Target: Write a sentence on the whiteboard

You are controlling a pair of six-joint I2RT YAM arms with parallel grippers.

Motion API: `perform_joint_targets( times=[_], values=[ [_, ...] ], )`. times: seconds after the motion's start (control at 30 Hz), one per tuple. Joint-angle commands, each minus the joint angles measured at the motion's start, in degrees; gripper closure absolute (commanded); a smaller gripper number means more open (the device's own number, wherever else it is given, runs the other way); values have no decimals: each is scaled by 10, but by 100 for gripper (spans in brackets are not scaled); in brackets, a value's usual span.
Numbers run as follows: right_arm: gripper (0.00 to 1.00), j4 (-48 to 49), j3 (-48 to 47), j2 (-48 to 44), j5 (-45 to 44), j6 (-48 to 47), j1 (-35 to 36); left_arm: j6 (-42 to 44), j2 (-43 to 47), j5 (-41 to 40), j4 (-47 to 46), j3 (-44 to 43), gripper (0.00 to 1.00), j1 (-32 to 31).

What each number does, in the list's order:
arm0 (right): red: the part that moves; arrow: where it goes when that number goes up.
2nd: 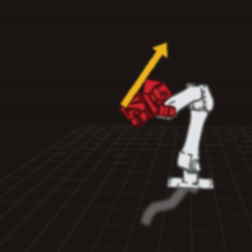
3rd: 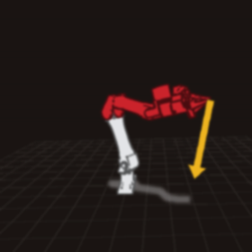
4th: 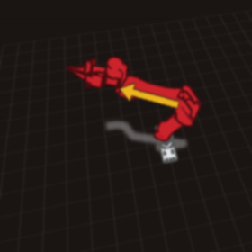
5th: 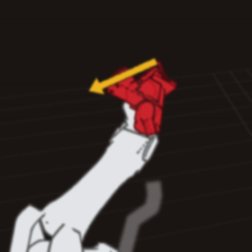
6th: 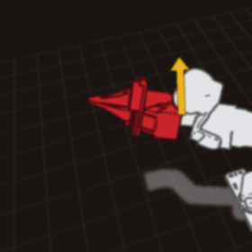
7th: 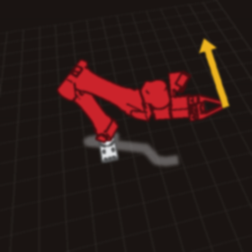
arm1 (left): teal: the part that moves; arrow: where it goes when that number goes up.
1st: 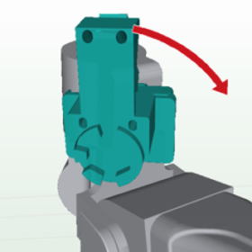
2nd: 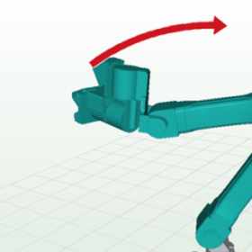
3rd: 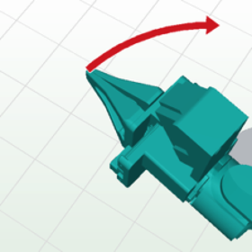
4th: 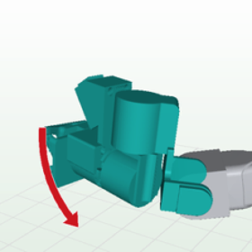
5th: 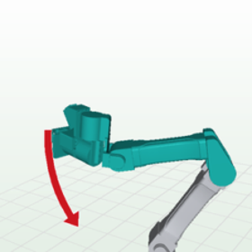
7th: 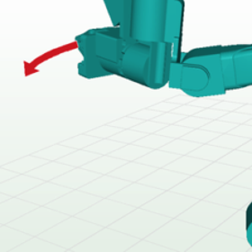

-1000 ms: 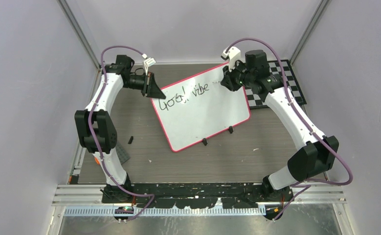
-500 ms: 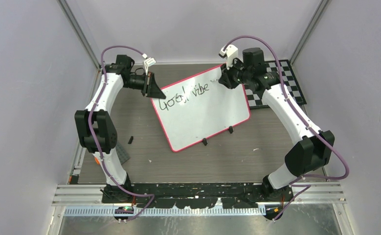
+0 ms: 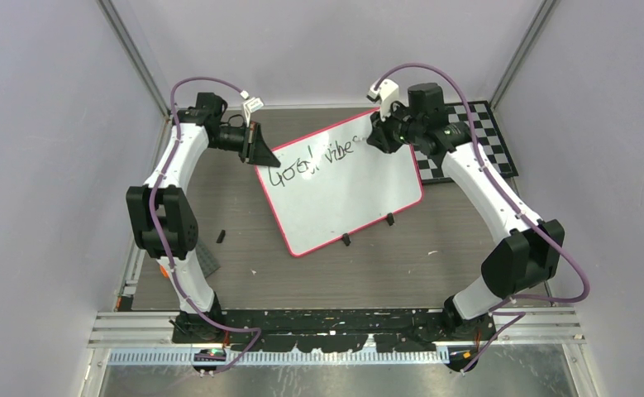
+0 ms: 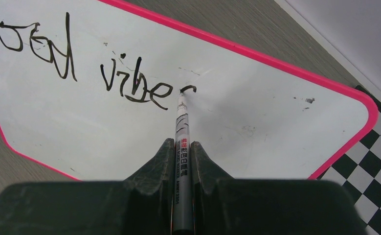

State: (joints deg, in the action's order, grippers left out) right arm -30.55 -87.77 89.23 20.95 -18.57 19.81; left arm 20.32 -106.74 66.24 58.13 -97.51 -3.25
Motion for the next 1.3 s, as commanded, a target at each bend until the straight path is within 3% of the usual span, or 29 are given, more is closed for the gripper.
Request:
perform_joint_targets(
  times=[0.0, 0.57, 1.27],
  values=[
    [100, -3, 11, -19, 3, -19, 3, 14, -8, -33, -15, -14, 100, -9],
    [100, -5, 38, -36, -70, -31, 1, 18, -10, -32, -11, -13, 100, -10],
    [100, -33, 36, -51, -28, -32, 29, 26, -13, -42, 5, -26, 99, -15]
  ],
)
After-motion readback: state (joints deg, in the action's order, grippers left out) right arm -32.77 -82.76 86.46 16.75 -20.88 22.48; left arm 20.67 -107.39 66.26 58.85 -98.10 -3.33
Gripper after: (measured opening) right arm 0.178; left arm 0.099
